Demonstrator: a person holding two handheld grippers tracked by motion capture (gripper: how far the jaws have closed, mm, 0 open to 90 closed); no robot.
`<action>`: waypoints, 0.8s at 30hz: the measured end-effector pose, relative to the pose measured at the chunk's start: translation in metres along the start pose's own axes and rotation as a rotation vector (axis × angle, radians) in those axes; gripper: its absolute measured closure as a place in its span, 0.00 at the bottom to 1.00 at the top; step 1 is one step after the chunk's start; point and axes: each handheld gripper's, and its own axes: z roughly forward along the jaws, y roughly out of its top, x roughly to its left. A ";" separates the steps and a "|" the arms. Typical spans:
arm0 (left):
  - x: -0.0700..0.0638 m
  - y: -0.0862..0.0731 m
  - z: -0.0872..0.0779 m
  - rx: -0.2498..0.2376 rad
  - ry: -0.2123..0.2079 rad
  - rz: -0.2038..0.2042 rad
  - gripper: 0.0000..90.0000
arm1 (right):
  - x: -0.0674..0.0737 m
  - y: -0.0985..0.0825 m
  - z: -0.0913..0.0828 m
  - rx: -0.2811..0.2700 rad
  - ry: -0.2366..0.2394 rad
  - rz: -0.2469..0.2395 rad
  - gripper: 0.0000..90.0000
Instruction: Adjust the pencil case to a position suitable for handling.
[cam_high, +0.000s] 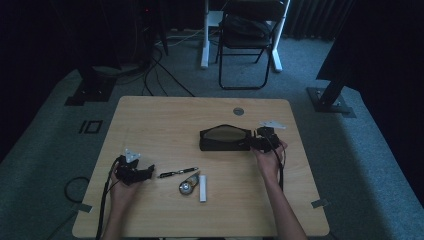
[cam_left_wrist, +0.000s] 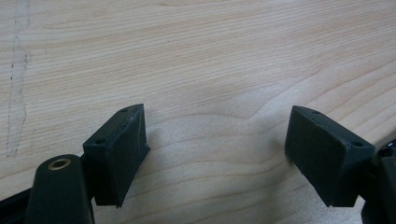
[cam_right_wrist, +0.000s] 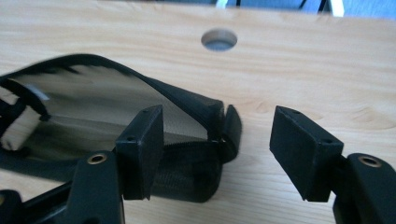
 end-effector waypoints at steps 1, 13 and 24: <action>0.000 0.000 0.000 0.000 0.000 0.000 0.24 | 0.003 0.001 0.009 0.030 0.008 0.001 0.42; 0.000 0.000 0.000 -0.003 -0.006 0.004 0.25 | 0.067 0.005 0.025 0.070 0.184 -0.108 0.54; -0.001 -0.001 -0.001 -0.002 -0.029 0.028 0.25 | 0.117 0.008 0.034 0.081 0.301 -0.213 0.53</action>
